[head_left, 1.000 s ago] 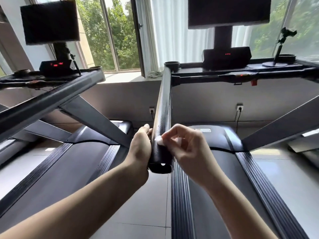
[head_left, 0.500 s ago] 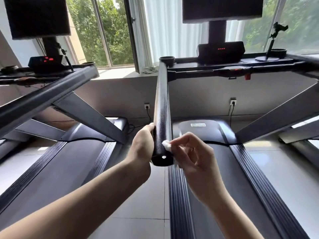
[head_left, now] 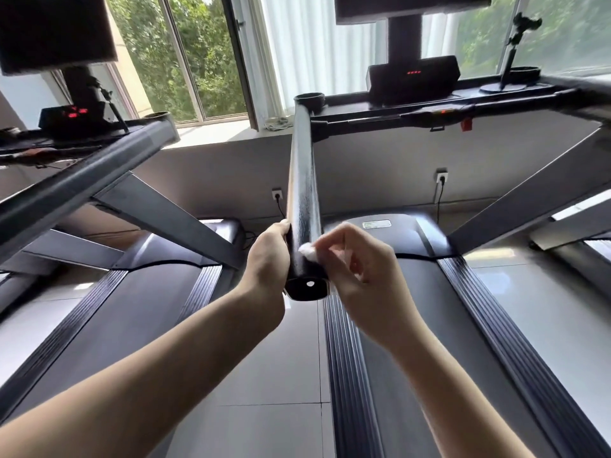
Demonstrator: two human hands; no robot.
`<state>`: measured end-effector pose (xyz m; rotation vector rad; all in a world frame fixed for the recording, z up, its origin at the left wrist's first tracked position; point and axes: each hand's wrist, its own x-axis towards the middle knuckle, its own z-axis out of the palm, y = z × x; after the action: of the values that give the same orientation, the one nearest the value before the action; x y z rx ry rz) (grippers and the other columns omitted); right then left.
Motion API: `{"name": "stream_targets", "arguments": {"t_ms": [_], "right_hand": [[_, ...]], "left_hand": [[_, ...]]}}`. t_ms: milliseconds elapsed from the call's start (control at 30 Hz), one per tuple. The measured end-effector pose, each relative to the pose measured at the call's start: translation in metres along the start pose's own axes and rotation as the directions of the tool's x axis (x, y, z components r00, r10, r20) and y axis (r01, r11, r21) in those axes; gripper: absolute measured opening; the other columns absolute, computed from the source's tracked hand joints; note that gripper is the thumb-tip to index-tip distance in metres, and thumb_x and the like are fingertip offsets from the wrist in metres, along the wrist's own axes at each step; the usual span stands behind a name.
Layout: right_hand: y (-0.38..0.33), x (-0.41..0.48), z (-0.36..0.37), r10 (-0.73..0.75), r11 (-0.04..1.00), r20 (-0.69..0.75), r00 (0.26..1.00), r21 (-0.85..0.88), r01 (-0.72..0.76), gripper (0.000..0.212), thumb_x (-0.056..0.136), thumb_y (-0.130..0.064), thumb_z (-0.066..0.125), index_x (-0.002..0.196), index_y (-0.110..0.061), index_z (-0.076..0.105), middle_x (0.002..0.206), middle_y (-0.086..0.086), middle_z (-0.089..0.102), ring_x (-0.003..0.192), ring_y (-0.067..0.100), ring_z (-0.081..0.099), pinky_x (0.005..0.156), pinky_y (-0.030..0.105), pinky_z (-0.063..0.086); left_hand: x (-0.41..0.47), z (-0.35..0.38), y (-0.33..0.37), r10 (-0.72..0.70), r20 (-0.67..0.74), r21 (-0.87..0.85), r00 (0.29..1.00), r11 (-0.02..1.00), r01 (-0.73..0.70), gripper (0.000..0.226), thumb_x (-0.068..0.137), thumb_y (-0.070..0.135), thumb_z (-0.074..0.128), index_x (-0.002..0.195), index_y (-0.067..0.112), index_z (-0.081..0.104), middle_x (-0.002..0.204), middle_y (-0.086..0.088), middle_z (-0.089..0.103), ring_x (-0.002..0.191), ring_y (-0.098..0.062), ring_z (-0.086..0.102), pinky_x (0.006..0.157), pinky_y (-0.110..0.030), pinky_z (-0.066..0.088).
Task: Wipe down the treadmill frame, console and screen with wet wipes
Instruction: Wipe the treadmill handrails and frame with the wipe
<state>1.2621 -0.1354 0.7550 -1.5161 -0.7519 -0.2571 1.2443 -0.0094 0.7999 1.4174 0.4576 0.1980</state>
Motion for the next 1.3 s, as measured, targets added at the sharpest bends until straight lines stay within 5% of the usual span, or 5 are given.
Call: {"name": "stream_targets", "arguments": {"t_ms": [233,900,1100,1233,1300], "right_hand": [[0.037,-0.027,0.027,0.336,0.85,-0.204,0.92,0.487,-0.202,0.017,0.101,-0.011,0.062,0.092,0.0,0.054,0.067,0.003,0.051,0.056,0.009,0.044,0.054,0.02,0.04],[0.066,0.012,0.032,0.421,0.808,-0.168,0.891,0.516,-0.285,0.018,0.103,-0.015,0.059,0.087,-0.014,0.052,0.068,-0.003,0.051,0.059,0.008,0.042,0.056,0.026,0.037],[0.095,0.017,0.049,0.664,0.3,0.105,0.741,0.87,-0.392,0.046,0.089,-0.004,0.068,0.126,0.017,0.052,0.112,0.026,0.056,0.104,0.035,0.055,0.088,0.041,0.05],[0.079,-0.021,0.058,0.633,0.013,0.309,0.71,0.913,-0.409,0.034,0.07,0.004,0.063,0.102,-0.002,0.054,0.081,0.013,0.056,0.062,0.015,0.053,0.056,0.022,0.045],[0.065,-0.032,0.05,0.619,-0.092,0.315,0.72,0.939,-0.332,0.019,0.078,0.004,0.054,0.092,-0.009,0.054,0.068,0.003,0.055,0.052,0.007,0.049,0.052,0.018,0.042]], "left_hand": [[0.001,-0.003,-0.003,0.08,0.017,-0.006,0.997,0.997,-0.08,0.033,0.105,0.029,0.04,0.091,0.013,0.065,0.083,-0.012,0.067,0.074,-0.025,0.065,0.076,-0.038,0.054],[0.009,0.0,-0.006,0.088,-0.001,-0.049,0.996,0.995,-0.087,0.036,0.106,0.026,0.041,0.098,0.008,0.071,0.09,-0.011,0.075,0.083,-0.025,0.072,0.08,-0.036,0.058],[0.006,0.001,-0.003,0.075,-0.009,-0.081,0.997,0.994,-0.075,0.039,0.105,0.025,0.042,0.099,0.001,0.071,0.104,-0.027,0.073,0.102,-0.046,0.07,0.101,-0.058,0.053],[0.004,-0.001,-0.004,0.09,-0.01,-0.031,0.996,0.995,-0.091,0.037,0.106,0.023,0.042,0.076,0.015,0.062,0.061,-0.001,0.066,0.055,-0.016,0.065,0.059,-0.026,0.056],[0.005,-0.002,-0.004,0.081,-0.007,-0.008,0.997,0.997,-0.081,0.032,0.105,0.026,0.043,0.081,0.017,0.063,0.068,-0.001,0.064,0.062,-0.017,0.063,0.064,-0.029,0.053]]}}
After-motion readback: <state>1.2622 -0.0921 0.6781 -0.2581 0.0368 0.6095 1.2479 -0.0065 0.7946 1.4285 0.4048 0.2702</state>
